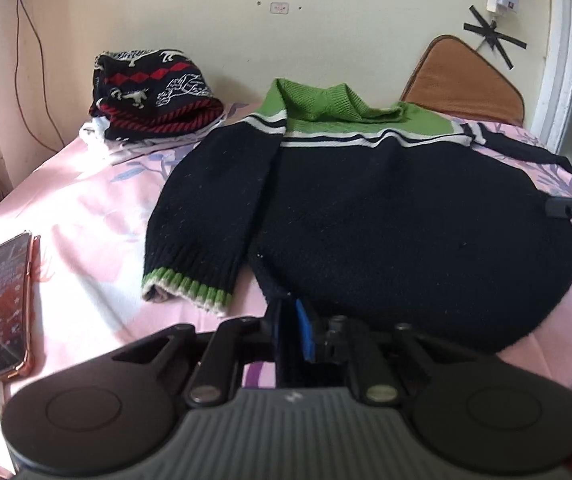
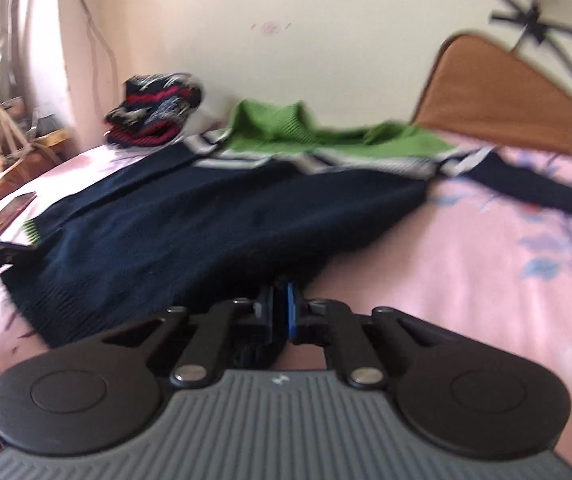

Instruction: Fold small clothes

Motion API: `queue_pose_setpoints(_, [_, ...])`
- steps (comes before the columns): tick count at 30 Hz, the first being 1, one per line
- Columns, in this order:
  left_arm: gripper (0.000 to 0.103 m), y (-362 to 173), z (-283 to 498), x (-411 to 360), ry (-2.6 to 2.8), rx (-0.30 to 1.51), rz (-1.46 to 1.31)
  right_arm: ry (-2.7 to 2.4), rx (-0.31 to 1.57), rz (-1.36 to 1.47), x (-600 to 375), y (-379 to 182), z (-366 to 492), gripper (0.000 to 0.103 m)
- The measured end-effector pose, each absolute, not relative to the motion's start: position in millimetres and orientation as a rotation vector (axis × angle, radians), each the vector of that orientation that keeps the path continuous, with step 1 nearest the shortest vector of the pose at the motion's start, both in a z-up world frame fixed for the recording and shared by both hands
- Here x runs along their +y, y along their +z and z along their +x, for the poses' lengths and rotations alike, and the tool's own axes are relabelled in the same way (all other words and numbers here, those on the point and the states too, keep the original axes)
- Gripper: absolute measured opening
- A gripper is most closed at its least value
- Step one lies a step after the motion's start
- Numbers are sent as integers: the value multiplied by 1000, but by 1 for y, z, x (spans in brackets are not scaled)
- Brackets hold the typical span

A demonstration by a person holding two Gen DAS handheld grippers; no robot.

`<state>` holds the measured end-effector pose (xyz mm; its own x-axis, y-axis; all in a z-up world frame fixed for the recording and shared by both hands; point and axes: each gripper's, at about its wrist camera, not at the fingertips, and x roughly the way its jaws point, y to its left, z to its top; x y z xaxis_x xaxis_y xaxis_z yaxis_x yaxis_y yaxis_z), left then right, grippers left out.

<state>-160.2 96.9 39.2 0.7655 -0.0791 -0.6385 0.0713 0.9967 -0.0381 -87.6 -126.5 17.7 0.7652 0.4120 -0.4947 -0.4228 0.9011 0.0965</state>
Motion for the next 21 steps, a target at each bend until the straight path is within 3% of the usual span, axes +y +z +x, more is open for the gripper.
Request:
queue_pose_setpoints(6, [9,67,-178,85,-268,638,-60,330,466,-46,-199,87,-144,5])
queue_pose_setpoints(13, [13,43,-162,107,-170,844,-53,466,777,-86,-200,55,-160,4])
queue_pose_setpoints(16, [15,63,-159,122,-119,796,-42,406,670,-41,-214,71,-135,7])
queue_pose_setpoints(18, [26,89,-151,131,-142,715,-78,400,590,-7,-223,85,-108,8])
queue_pose_setpoints(21, [28,126,-117,121,-195,613,-64,439,523,-27,-222,99,-53,9])
